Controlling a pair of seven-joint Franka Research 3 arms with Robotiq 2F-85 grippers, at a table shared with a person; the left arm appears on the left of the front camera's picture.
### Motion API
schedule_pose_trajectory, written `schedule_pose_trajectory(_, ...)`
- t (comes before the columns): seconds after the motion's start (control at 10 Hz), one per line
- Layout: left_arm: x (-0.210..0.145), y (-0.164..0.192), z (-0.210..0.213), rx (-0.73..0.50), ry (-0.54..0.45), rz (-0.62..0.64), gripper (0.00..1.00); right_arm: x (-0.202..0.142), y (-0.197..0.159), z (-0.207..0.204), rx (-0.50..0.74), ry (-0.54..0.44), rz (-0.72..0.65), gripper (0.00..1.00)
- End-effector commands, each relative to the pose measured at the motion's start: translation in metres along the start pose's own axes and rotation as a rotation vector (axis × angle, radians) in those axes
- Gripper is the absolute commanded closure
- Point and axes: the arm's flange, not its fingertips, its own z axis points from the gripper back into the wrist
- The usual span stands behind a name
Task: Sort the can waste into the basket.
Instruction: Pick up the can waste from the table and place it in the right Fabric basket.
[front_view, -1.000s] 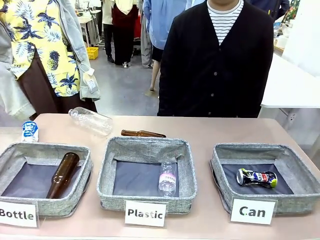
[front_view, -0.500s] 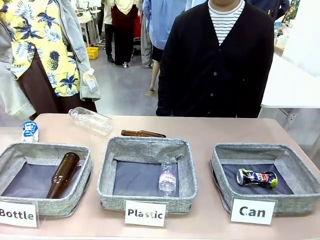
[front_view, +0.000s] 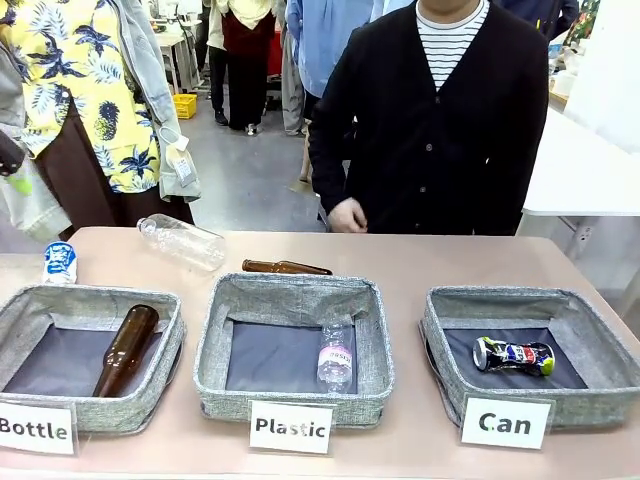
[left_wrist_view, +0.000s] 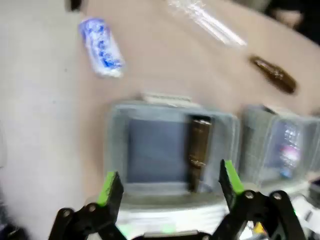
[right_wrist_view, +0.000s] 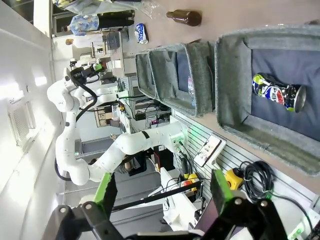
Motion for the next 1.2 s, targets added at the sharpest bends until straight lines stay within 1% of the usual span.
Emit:
schedule_pose_trajectory(0.0,0.003,0.009,-0.011,0.451,-0.035,0.035,0.0,-0.002,-0.001,0.003,-0.026,0.001,0.018,0.0)
schedule_pose_trajectory(0.1,0.007,0.012,-0.013,0.456,-0.081,0.125,0.0,-0.002,-0.001,0.003,-0.026,0.001,0.018,0.0)
schedule_pose_trajectory(0.2,0.006,0.008,0.0,0.157,-0.046,-0.013,0.0,-0.002,-0.001,0.003,-0.026,0.001,0.018,0.0)
schedule_pose_trajectory(0.5,0.006,0.008,0.0,0.157,-0.046,-0.013,0.0,-0.002,-0.001,0.003,-0.026,0.001,0.018,0.0)
schedule_pose_trajectory(0.6,0.007,0.005,-0.007,0.216,-0.068,0.003,0.0,-0.002,-0.001,0.003,-0.026,0.001,0.018,0.0)
schedule_pose_trajectory(0.8,0.016,0.013,-0.015,0.11,-0.105,-0.026,0.0,-0.002,-0.001,0.003,-0.026,0.001,0.018,0.0)
schedule_pose_trajectory(0.9,0.028,0.021,-0.024,0.088,-0.152,0.032,0.0,-0.002,-0.001,0.003,-0.026,0.001,0.018,0.0)
schedule_pose_trajectory(1.0,0.046,0.029,-0.038,0.024,-0.122,0.05,0.0,-0.002,-0.001,0.003,-0.026,0.001,0.018,0.0)
schedule_pose_trajectory(1.1,0.061,0.035,-0.053,0.02,-0.095,0.091,0.0,-0.002,-0.001,0.003,-0.026,0.001,0.018,0.0)
